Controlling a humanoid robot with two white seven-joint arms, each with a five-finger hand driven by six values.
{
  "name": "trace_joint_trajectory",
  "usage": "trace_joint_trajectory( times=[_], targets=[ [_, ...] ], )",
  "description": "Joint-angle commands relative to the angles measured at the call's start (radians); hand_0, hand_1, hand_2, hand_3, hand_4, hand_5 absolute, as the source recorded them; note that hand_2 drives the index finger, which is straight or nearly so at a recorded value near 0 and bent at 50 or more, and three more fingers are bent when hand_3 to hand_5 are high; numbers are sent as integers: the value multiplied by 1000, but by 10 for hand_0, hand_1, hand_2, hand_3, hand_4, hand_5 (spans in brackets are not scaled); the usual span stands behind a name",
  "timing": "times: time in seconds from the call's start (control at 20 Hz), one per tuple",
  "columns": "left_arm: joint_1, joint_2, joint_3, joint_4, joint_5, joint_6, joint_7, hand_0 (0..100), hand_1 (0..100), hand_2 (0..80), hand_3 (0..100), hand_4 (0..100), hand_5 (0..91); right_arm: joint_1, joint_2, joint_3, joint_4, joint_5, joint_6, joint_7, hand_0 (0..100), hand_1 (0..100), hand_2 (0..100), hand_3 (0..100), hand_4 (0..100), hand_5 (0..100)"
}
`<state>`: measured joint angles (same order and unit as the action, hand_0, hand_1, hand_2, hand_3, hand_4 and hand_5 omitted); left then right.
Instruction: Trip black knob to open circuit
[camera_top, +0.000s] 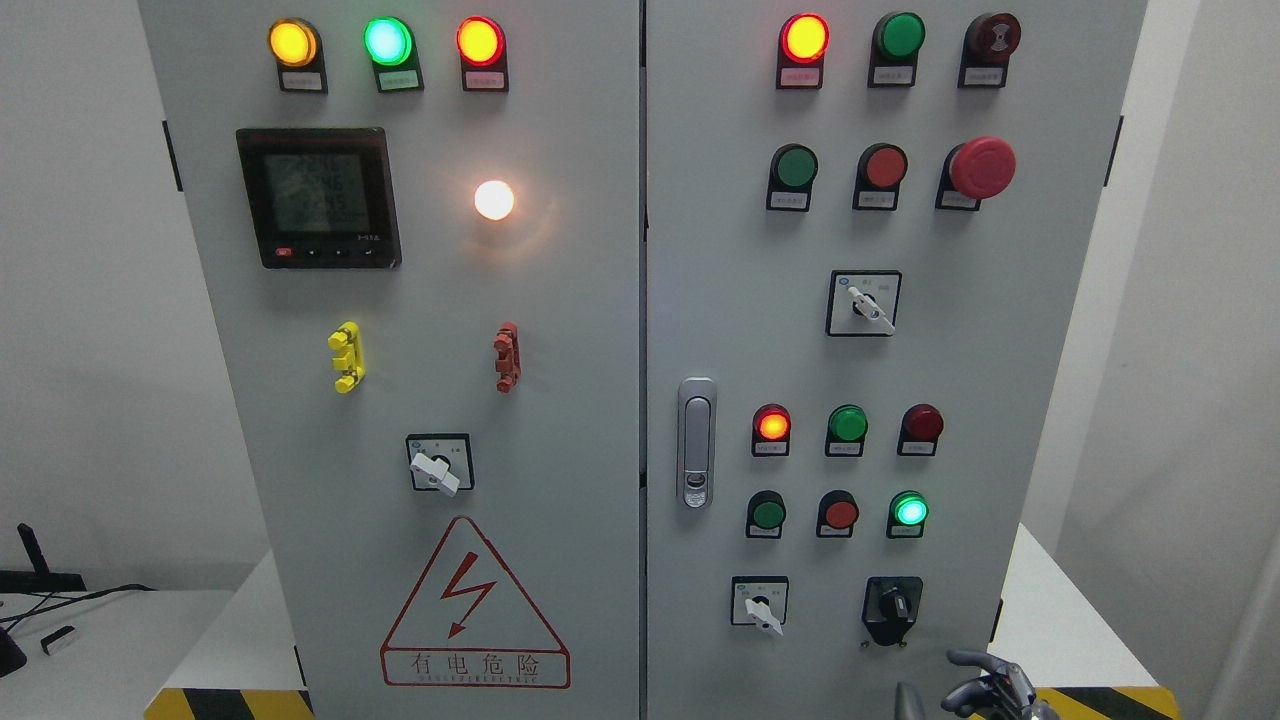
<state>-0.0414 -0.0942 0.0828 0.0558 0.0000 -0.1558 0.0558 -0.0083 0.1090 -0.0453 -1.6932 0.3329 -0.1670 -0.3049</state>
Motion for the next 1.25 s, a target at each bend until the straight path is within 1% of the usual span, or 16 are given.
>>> trace_joint_trajectory(
  times=[0.0,0.05,0.1,0.15,0.25,0.3,0.35,0.4,0.45,0.55,0.65,0.8,0.9,1.05,1.1,1.2],
  targets=[
    [0,1,0,-1,-31,-1,-1,120,389,0,0,0,0,158,-54,-4,-118,-175,-45,114,236,405,284,443,390,389],
    [0,1,0,1,-31,-1,-1,120,389,0,0,0,0,180,-72,-5,-134,-204,-58,147,238,370,219,334,288,294],
    [0,-1,0,1,-31,-1,-1,120,389,0,0,0,0,197,-87,-8,-141,-233,-74,179,240,346,165,271,211,224],
    [0,1,0,1,-31,-1,-1,120,389,0,0,0,0,206,-106,-8,-151,-267,-80,213,242,334,135,249,189,205],
    [0,-1,0,1,-31,-1,-1,120,389,0,0,0,0,247,-146,-8,-180,-346,-78,280,240,292,48,144,99,118],
    [0,1,0,1,-31,-1,-1,120,389,0,0,0,0,270,-169,-8,-195,-388,-77,314,239,282,28,125,73,95],
    [0,1,0,1,-31,-1,-1,120,389,0,0,0,0,283,-192,-10,-204,-423,-74,346,236,252,0,67,16,44],
    [0,-1,0,1,-31,-1,-1,120,389,0,0,0,0,286,-212,-11,-204,-446,-74,375,232,208,0,22,0,0],
    [0,-1,0,-1,-31,-1,-1,120,389,0,0,0,0,286,-231,-14,-206,-454,-74,392,227,183,0,3,0,0],
    [0,-1,0,1,-31,-1,-1,120,389,0,0,0,0,287,-253,-11,-204,-472,-72,394,203,64,0,0,0,0],
    [0,1,0,1,-31,-1,-1,120,389,0,0,0,0,294,-270,-10,-206,-506,-72,395,144,0,0,0,0,0],
    [0,-1,0,-1,-31,-1,-1,120,389,0,0,0,0,289,-288,-2,-204,-540,-65,395,89,0,0,0,0,0],
    [0,-1,0,1,-31,-1,-1,120,389,0,0,0,0,284,-288,-2,-201,-546,-63,395,59,0,0,0,0,0],
    [0,-1,0,-1,-31,-1,-1,120,389,0,0,0,0,281,-295,-4,-201,-577,-63,398,50,0,0,0,0,0],
    [0,1,0,-1,-31,-1,-1,120,389,0,0,0,0,281,-304,-4,-201,-587,-63,400,50,0,0,0,0,0],
    [0,-1,0,1,-31,-1,-1,120,389,0,0,0,0,283,-318,-7,-201,-607,-63,431,48,0,0,0,0,0]
  ],
)
